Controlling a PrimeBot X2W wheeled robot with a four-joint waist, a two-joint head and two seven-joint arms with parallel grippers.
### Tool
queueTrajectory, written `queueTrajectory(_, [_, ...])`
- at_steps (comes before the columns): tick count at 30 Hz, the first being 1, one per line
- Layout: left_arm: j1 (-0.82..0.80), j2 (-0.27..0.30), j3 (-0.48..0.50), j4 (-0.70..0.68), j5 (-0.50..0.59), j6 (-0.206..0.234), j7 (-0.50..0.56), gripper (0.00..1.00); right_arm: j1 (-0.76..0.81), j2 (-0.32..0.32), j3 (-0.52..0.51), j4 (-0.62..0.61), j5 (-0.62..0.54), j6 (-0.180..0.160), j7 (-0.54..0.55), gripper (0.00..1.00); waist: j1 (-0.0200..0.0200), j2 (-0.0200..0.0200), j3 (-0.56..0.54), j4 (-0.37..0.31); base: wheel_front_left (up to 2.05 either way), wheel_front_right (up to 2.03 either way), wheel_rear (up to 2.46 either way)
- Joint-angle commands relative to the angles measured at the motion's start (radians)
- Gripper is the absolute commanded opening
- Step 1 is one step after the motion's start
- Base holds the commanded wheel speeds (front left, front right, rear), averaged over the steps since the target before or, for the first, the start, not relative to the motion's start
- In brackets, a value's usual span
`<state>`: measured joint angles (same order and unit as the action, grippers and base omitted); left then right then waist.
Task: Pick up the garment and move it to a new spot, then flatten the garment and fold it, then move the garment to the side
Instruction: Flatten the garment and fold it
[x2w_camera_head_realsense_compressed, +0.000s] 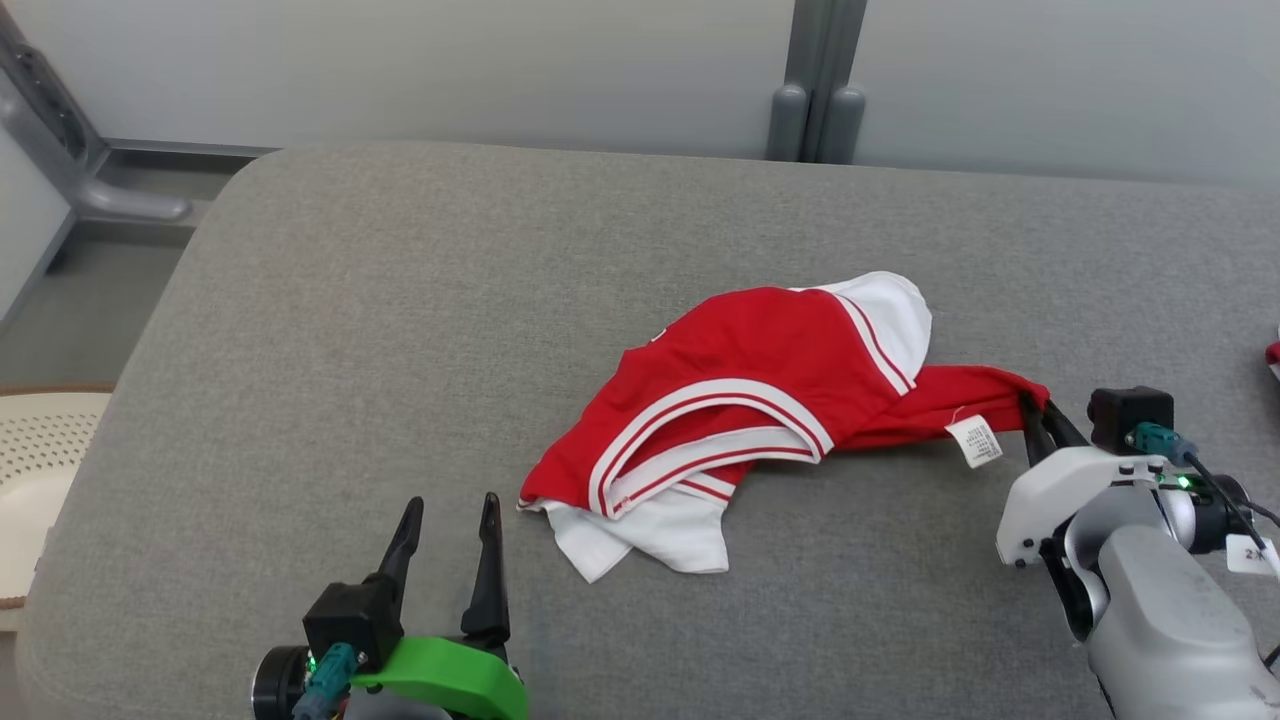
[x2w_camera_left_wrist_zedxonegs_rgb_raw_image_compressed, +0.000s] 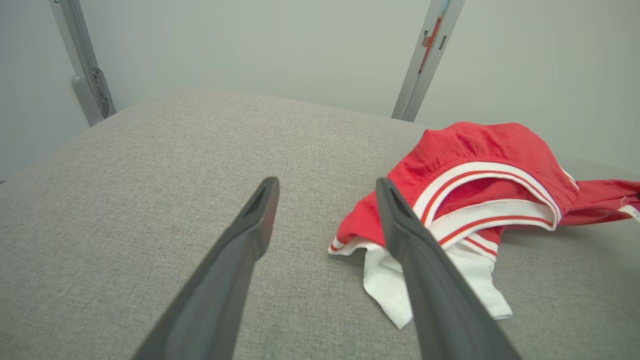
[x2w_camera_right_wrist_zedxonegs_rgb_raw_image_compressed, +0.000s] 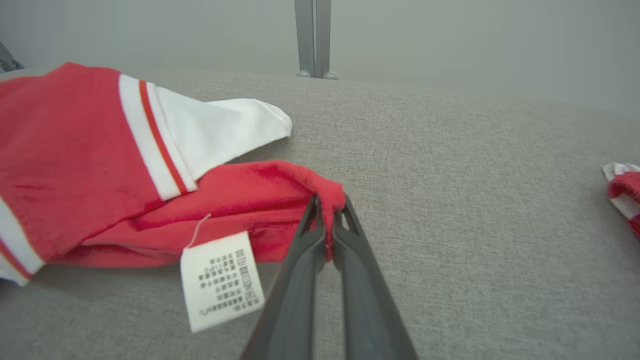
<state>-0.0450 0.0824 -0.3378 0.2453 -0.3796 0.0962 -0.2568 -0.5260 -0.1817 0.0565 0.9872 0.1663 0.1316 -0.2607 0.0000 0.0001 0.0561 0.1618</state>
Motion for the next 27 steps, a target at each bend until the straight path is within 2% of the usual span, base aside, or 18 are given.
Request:
queueTrajectory(1, [0.012,0.003,-0.001,0.002,-0.006,0.0,-0.003,1.0,0.042,-0.006,-0.018,-0.037,-0.015,-0.002,-0.005,0.0,0.0,-0.0001,-0.006,-0.028,0.0,0.0,0.0])
queueTrajectory(3, [0.013,0.002,-0.004,0.002,-0.007,0.003,-0.003,1.0,0.107,0.009,-0.061,-0.107,-0.033,-0.002,-0.005,0.02,0.0,-0.0001,-0.004,-0.043,0.0,0.0,0.0])
queueTrajectory(5, [0.012,0.002,-0.006,0.004,-0.008,0.002,-0.003,1.0,0.158,0.03,-0.096,-0.148,-0.048,-0.002,-0.005,0.54,0.0,-0.0001,-0.003,-0.051,0.0,0.0,0.0])
queueTrajectory(6, [0.01,0.001,-0.007,0.005,-0.009,0.002,-0.003,1.0,0.183,0.042,-0.115,-0.176,-0.062,-0.002,-0.005,1.0,0.0,-0.0001,-0.002,-0.055,0.0,0.0,0.0])
queueTrajectory(12, [-0.005,-0.002,-0.014,0.016,-0.016,0.003,-0.004,1.0,0.288,0.099,-0.181,-0.281,-0.114,-0.002,-0.005,1.0,0.0,-0.0001,-0.002,-0.072,0.0,0.0,0.0])
queueTrajectory(17, [-0.022,-0.007,-0.02,0.03,-0.02,0.0,-0.006,1.0,0.33,0.121,-0.214,-0.366,-0.12,-0.002,-0.005,1.0,0.0,-0.0001,-0.018,-0.085,0.0,0.0,0.0])
queueTrajectory(27, [-0.019,-0.017,-0.036,0.037,-0.022,-0.007,-0.008,1.0,0.412,0.13,-0.186,-0.561,-0.113,-0.002,-0.005,1.0,0.0,-0.0001,-0.084,-0.097,0.0,0.0,0.0])
